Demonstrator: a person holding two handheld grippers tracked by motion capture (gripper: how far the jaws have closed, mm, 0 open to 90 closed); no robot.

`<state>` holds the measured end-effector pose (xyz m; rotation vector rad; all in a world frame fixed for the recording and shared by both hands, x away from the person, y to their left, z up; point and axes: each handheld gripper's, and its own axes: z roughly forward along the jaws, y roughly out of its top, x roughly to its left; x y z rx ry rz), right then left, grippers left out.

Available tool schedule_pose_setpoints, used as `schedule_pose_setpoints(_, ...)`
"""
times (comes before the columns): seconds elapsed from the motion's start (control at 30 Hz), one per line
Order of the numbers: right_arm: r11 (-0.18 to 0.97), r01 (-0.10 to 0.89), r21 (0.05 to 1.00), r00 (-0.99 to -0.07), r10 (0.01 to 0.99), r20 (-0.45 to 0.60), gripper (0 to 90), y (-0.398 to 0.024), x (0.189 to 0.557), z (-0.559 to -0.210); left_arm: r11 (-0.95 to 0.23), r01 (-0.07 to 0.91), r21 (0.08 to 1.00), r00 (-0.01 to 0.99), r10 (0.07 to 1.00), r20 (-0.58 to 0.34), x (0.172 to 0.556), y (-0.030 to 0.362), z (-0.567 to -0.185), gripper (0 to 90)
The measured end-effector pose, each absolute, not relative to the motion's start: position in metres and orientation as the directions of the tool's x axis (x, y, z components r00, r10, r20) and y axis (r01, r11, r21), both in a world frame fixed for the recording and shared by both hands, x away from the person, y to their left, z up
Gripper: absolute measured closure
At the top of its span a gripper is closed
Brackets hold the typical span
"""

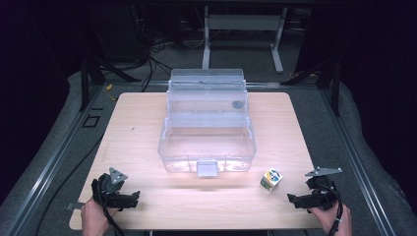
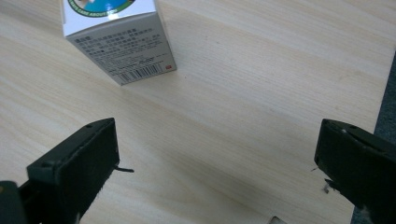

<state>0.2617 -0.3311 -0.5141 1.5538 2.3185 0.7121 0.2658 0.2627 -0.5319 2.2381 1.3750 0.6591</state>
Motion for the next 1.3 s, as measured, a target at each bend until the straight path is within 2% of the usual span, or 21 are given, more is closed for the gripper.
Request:
schedule_pose_setpoints(0.23,0.327,0.797,0.508,-0.409,0.911,0.055,0.0,-0.328,0.265,-0.513,-0.42,0.694,0.585,0.393,0.902,0.181,0.266,0.259,-0.53,0.2)
schedule_pose_setpoints(0.7,0.394,0.782,0.482,-0.469,0.882,0.04,0.0,-0.315,0.271,-0.488,-0.44,0.689,0.576,0.412,0.891,0.188,0.27,0.254,-0.531,0.6)
schedule_pose_setpoints(1.3,0.459,0.779,0.428,-0.515,0.857,0.019,0.4,-0.296,0.284,-0.481,-0.44,0.687,0.578,0.409,0.892,0.192,0.27,0.253,-0.532,1.1)
